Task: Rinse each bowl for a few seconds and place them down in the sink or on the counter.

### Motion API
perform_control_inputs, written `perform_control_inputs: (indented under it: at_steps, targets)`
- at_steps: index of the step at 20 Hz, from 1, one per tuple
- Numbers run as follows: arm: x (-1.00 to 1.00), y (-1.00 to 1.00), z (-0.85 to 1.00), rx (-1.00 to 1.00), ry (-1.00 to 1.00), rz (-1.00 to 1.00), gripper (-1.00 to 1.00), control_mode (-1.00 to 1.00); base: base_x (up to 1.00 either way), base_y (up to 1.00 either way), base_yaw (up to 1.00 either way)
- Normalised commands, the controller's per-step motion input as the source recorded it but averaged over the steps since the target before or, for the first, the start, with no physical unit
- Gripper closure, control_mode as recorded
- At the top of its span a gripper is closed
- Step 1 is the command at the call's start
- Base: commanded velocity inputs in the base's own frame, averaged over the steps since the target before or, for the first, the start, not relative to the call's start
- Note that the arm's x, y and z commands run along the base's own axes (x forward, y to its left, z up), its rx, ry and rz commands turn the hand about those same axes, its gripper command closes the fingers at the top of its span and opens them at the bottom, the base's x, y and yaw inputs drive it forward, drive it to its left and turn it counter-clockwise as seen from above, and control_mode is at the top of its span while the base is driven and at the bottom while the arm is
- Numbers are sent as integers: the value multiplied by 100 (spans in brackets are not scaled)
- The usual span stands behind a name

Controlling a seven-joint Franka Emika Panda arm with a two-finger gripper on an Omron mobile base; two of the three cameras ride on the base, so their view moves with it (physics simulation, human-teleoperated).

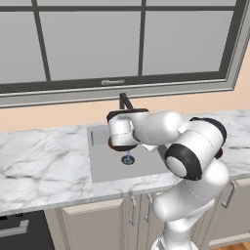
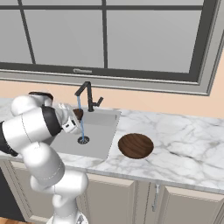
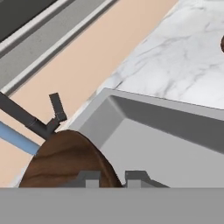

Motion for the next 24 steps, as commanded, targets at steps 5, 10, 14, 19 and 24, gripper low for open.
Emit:
perform_control_inputs:
  at_steps: [5, 10, 14, 19, 24]
  targets:
    - [32, 49, 0, -22, -2, -22, 100, -100, 0, 0, 0]
    - [54, 41, 0, -20, 0, -22, 100, -100, 0, 0, 0]
    - [23, 44, 0, -19, -2, -22, 100, -100, 0, 0, 0]
    - [-3, 46, 20, -15, -5, -19, 100, -100, 0, 0, 0]
    - [-3, 42, 66, -9, -5, -16, 100, -100, 0, 0, 0]
